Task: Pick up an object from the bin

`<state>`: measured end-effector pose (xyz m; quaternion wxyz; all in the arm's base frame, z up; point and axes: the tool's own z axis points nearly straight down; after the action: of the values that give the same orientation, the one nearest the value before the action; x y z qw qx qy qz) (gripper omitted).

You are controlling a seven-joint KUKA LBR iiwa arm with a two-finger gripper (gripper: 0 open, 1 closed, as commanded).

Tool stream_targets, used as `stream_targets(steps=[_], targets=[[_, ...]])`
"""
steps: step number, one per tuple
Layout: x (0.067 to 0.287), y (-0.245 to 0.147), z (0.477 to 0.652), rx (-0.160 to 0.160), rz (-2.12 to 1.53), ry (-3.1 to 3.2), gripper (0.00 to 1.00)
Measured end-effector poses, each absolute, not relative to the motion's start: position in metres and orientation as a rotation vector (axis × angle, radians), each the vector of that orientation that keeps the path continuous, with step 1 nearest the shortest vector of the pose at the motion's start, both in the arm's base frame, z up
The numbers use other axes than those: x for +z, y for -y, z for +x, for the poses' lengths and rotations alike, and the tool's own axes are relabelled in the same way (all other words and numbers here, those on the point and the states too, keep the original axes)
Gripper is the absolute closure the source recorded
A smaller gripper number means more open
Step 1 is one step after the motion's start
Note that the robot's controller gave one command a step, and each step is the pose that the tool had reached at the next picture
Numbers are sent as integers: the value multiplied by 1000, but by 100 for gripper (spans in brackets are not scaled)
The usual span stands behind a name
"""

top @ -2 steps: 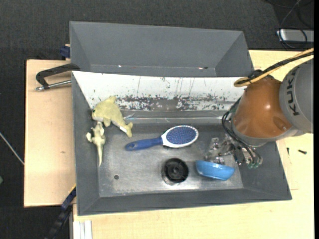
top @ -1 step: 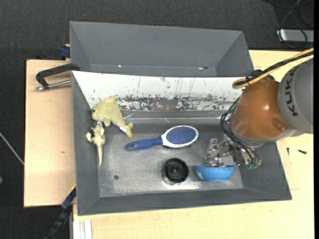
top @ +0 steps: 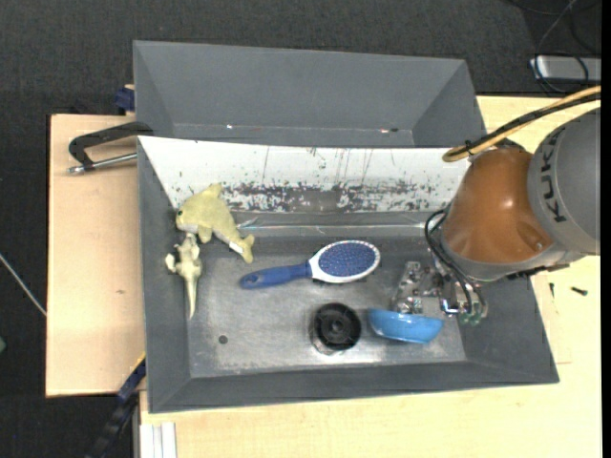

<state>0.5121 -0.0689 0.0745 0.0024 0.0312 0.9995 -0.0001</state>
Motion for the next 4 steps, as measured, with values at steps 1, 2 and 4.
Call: stream_targets(steps=[1, 2, 4], targets=[[74, 66, 531, 2, 638, -3076, 100], [75, 49, 550, 0, 1150, -2917, 100], [85, 41, 554, 1, 1047, -2958, 0]])
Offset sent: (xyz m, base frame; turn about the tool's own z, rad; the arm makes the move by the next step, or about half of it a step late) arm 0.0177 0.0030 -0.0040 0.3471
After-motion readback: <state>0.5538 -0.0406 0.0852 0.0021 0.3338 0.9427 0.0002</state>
